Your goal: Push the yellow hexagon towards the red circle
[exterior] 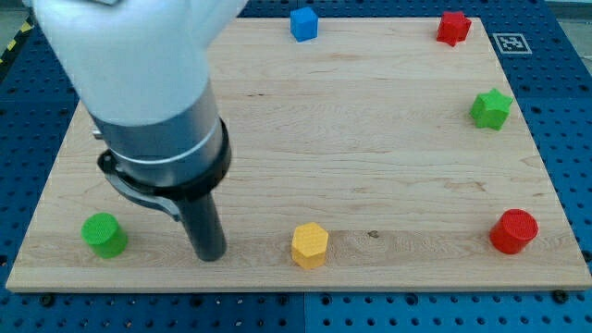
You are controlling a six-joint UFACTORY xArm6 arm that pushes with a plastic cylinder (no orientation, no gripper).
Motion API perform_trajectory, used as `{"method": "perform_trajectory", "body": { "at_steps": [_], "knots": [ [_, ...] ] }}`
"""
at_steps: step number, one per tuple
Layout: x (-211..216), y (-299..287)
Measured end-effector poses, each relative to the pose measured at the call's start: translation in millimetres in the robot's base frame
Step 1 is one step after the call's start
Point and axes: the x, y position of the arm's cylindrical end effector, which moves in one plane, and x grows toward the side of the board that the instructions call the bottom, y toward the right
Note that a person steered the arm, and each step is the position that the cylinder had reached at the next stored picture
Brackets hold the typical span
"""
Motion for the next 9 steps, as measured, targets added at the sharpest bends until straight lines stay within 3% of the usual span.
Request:
{"method": "perform_trajectory", "body": {
  "at_steps": [6,9],
  "knots": [
    [9,111],
    [-12,100]
  ]
}}
